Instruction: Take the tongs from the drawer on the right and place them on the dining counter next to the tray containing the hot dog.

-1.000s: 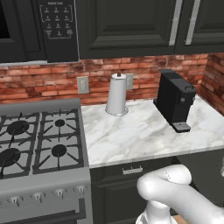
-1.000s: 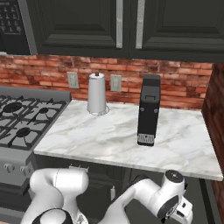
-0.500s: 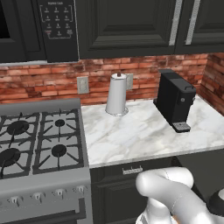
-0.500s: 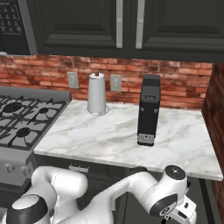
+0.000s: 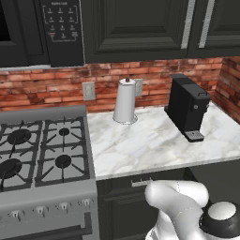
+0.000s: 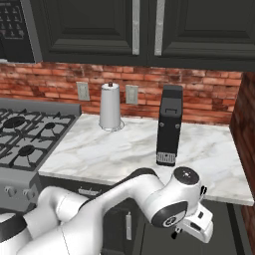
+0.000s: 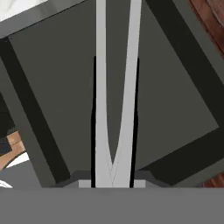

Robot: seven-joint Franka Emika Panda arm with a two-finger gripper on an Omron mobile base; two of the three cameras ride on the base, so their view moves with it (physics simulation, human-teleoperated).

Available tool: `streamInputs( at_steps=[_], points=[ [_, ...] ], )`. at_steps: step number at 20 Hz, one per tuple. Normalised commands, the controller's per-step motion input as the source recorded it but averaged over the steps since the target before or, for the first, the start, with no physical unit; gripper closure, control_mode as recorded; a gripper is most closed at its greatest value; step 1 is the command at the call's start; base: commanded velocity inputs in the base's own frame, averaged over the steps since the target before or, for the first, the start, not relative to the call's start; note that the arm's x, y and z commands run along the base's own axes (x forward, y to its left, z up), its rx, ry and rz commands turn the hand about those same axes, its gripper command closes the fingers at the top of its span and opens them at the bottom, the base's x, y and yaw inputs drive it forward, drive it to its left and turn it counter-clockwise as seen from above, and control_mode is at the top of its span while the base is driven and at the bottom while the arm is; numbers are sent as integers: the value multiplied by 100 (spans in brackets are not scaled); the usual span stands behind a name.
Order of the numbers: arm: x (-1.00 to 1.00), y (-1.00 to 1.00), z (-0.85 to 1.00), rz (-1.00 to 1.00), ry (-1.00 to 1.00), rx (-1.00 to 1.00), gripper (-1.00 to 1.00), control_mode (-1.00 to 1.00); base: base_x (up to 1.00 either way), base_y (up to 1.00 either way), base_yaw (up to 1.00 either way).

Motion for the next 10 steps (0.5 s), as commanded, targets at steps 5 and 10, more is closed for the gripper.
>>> streamInputs(
  at_steps=[5, 10],
  points=[
    [21, 56, 55, 8, -8, 0, 100, -100, 0, 0, 0],
    [44, 45, 41, 15, -3, 0, 100, -100, 0, 0, 0]
  ],
)
